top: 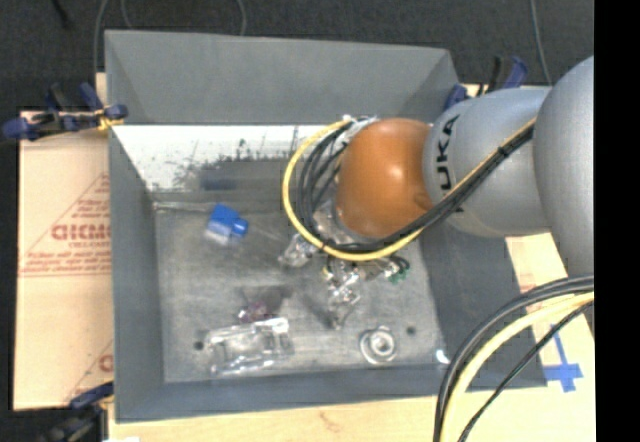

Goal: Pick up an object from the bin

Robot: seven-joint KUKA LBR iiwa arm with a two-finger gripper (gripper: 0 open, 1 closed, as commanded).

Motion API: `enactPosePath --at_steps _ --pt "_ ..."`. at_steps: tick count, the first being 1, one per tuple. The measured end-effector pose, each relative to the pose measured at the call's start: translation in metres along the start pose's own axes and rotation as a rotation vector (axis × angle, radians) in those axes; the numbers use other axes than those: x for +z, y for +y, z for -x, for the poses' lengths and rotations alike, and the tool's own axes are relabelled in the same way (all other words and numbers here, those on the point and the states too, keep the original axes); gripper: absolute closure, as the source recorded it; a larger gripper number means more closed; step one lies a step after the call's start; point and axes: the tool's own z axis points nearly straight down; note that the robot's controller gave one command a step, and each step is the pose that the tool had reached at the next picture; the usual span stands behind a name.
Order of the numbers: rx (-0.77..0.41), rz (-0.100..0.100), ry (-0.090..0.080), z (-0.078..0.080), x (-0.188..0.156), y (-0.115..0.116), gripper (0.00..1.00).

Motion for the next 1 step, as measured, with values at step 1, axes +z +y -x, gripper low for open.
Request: enactPosePath --at_steps 1 --pt "-0.026 -0.005 -0.019 -0.02 -0.0166 0.1138 0.0"
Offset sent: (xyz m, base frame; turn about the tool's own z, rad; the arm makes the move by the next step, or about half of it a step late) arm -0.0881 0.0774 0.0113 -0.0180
